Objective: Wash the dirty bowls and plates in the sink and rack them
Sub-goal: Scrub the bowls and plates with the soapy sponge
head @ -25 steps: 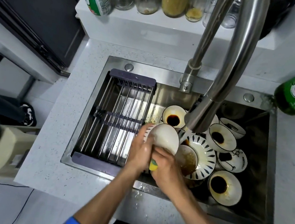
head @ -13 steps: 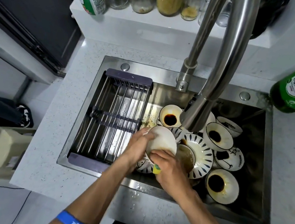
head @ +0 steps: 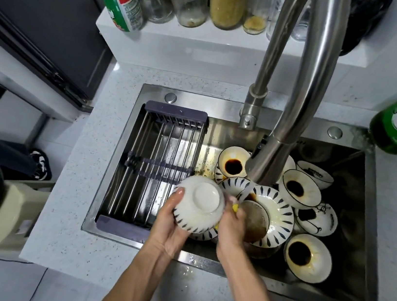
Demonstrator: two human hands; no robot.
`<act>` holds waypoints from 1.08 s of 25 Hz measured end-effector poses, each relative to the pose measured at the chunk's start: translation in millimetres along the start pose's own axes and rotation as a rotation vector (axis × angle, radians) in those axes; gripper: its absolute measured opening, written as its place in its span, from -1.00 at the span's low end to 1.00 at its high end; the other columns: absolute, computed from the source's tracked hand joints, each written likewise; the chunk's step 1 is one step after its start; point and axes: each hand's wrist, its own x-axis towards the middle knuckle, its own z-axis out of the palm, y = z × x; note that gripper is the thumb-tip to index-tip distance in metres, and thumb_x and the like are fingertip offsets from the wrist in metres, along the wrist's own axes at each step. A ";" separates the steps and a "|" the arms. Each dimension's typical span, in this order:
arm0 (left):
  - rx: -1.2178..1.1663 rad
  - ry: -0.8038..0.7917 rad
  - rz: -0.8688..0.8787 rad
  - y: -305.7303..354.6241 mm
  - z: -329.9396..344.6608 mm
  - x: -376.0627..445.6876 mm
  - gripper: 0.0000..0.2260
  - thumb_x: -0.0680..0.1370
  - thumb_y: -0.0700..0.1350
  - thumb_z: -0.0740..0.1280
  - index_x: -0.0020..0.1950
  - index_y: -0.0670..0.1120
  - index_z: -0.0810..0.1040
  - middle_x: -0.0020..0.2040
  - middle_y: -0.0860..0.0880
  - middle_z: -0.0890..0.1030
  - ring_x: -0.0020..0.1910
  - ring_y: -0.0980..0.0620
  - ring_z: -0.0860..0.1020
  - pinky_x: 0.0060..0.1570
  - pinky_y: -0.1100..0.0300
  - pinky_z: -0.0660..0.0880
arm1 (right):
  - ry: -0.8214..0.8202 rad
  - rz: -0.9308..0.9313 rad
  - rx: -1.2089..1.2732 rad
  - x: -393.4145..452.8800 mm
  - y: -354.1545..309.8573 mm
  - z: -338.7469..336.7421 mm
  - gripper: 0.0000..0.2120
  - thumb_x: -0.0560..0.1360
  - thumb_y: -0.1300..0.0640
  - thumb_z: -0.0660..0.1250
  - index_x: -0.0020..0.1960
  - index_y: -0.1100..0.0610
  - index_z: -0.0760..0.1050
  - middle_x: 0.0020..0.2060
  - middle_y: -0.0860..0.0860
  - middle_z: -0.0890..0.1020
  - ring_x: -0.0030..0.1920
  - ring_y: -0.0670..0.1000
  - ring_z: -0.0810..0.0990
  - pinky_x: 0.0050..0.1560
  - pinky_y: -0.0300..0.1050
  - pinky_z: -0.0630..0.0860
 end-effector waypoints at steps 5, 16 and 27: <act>0.221 -0.025 0.041 5.6 5.7 -13.0 -0.37 0.25 -0.28 0.55 0.31 -0.22 0.50 0.20 -0.31 0.61 0.21 -0.29 0.57 0.10 -0.18 0.57 | -0.323 -0.224 0.028 -3.4 -14.6 -8.3 -0.80 0.48 0.09 0.34 0.08 -0.12 0.59 0.18 -0.14 0.62 0.18 -0.12 0.57 0.14 -0.21 0.49; 0.939 -0.139 0.340 7.6 21.4 -21.7 -0.66 0.37 -0.50 0.33 -0.33 -0.04 0.57 -0.40 0.00 0.59 -0.39 0.09 0.52 -0.39 0.23 0.44 | -0.276 -0.834 -0.636 -11.3 -26.6 10.4 -0.68 0.60 0.04 0.21 0.33 -0.02 0.53 0.24 -0.19 0.53 0.29 -0.31 0.39 0.28 -0.45 0.27; 1.776 -0.379 0.667 13.8 8.4 -11.9 -0.84 0.38 -0.23 0.44 -0.18 0.02 0.59 -0.20 0.08 0.67 -0.28 0.05 0.64 -0.27 0.11 0.60 | -0.338 -0.162 -0.119 -12.9 -36.7 -6.6 -0.80 0.52 0.01 0.40 0.10 -0.21 0.55 -0.01 -0.20 0.63 0.00 -0.11 0.59 -0.17 -0.26 0.54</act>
